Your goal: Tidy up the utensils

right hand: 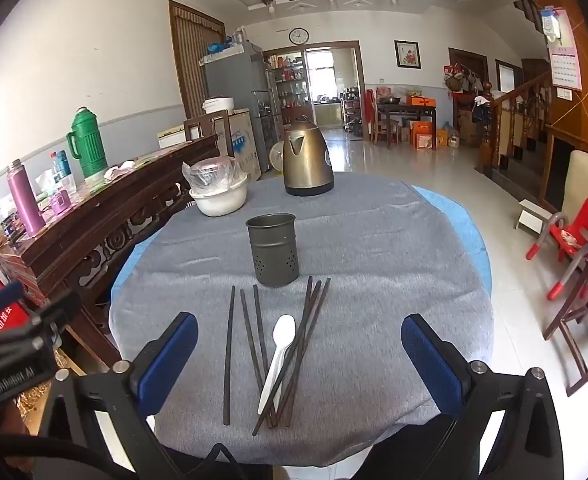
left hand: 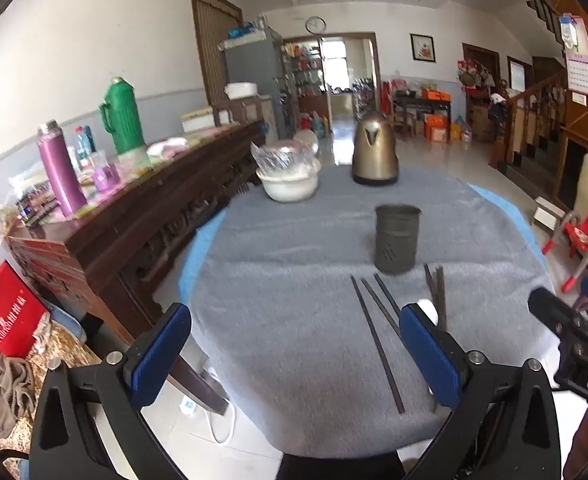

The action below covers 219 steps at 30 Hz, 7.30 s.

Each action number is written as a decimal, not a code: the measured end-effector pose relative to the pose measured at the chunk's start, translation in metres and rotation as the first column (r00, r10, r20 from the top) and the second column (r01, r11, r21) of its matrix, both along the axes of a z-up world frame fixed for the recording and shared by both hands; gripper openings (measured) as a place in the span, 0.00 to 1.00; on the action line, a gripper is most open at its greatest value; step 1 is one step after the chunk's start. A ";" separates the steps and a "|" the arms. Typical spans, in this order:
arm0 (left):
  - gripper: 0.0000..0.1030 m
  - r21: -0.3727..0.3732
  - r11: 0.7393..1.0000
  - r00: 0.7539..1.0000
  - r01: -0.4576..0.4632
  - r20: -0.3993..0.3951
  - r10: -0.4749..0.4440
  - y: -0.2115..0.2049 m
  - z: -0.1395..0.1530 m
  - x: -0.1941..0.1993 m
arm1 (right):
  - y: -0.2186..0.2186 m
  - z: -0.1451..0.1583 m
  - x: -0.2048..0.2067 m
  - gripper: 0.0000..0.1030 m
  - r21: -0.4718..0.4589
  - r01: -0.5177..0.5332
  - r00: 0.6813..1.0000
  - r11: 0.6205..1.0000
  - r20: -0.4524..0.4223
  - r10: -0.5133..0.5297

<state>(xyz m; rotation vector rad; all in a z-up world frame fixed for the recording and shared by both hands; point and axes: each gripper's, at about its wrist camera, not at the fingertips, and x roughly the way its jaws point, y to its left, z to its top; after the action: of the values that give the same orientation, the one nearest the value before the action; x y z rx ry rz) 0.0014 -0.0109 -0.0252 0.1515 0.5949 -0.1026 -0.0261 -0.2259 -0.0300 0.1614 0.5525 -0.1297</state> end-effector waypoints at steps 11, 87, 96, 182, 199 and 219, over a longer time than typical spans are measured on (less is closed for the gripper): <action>1.00 -0.026 0.999 0.999 0.031 -0.031 -0.032 -0.004 -0.009 -0.005 | 0.002 0.000 -0.001 1.00 -0.046 0.017 1.000 0.999 -0.007 -0.017; 1.00 -0.030 0.999 0.977 -0.041 -0.211 0.034 0.010 -0.069 0.063 | -0.062 -0.061 0.079 0.51 0.266 0.069 0.965 0.962 -0.261 0.003; 0.96 -0.032 0.998 0.936 -0.050 -0.351 0.036 -0.003 -0.108 0.135 | -0.098 -0.106 0.166 0.36 0.448 0.112 0.918 0.887 -0.389 0.081; 0.06 -0.196 0.941 0.952 0.275 -0.080 -0.295 -0.056 -0.001 0.187 | -0.097 -0.149 0.295 0.08 0.162 0.133 0.776 0.978 -0.630 -0.001; 0.33 -0.282 0.955 0.809 0.092 -0.538 -0.237 -0.054 -0.130 0.302 | -0.099 -0.072 0.238 0.06 0.250 0.015 0.938 0.968 -0.340 0.074; 0.01 -0.287 0.954 0.816 0.082 -0.530 -0.230 -0.071 -0.136 0.318 | -0.085 -0.002 0.194 0.06 0.219 -0.093 0.989 0.971 -0.088 0.115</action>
<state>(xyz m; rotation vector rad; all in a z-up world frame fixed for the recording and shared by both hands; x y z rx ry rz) 0.3197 -0.0816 -0.1613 -0.0865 1.1530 -0.3945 0.1680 -0.3110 -0.0316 0.3373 0.6741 0.0247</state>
